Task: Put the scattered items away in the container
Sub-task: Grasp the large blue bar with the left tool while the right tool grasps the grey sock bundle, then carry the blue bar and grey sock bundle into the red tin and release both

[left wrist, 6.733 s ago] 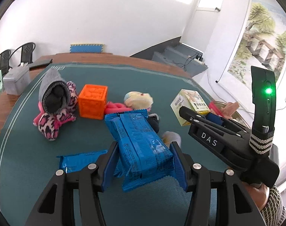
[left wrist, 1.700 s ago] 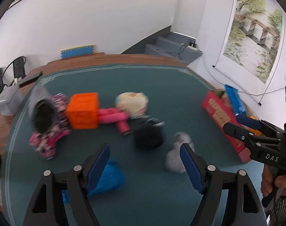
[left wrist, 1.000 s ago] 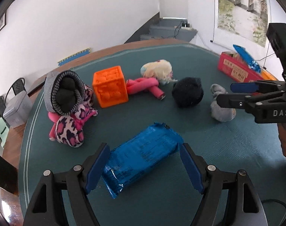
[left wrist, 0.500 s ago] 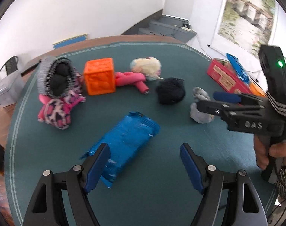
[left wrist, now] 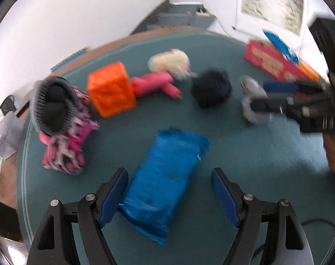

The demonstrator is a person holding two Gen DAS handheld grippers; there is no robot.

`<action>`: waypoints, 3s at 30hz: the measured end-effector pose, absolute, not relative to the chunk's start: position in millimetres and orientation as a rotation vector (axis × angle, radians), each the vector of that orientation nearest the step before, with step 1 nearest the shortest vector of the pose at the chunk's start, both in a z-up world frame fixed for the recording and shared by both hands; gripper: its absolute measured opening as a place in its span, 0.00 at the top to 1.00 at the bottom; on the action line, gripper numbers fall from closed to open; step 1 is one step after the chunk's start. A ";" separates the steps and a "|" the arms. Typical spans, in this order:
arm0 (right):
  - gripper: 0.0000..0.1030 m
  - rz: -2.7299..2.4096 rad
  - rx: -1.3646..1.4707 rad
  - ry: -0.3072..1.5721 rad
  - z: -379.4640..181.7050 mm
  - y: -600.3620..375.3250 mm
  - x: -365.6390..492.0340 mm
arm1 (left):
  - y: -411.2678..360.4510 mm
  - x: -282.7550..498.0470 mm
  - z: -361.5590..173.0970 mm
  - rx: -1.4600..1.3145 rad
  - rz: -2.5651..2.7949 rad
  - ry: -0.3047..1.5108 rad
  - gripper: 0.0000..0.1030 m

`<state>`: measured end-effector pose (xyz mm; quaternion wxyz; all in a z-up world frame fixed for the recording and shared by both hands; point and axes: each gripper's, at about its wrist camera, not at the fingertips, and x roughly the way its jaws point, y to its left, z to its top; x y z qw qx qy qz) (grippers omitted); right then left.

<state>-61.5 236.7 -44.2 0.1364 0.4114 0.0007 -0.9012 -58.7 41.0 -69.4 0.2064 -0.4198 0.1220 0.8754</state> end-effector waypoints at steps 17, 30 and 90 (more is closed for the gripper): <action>0.41 -2.605 1.228 0.023 -58.3 231.7 -74.2 | 49.4 -53.8 -69.7 -1.255 2.512 0.153 0.54; 0.50 -2.661 1.102 0.042 -38.8 233.7 -57.6 | 50.4 -42.3 -50.9 -1.224 2.653 -0.005 0.54; 0.49 -3.210 0.904 -0.369 26.2 539.3 36.5 | 372.3 -15.1 6.6 -0.856 2.209 0.159 0.38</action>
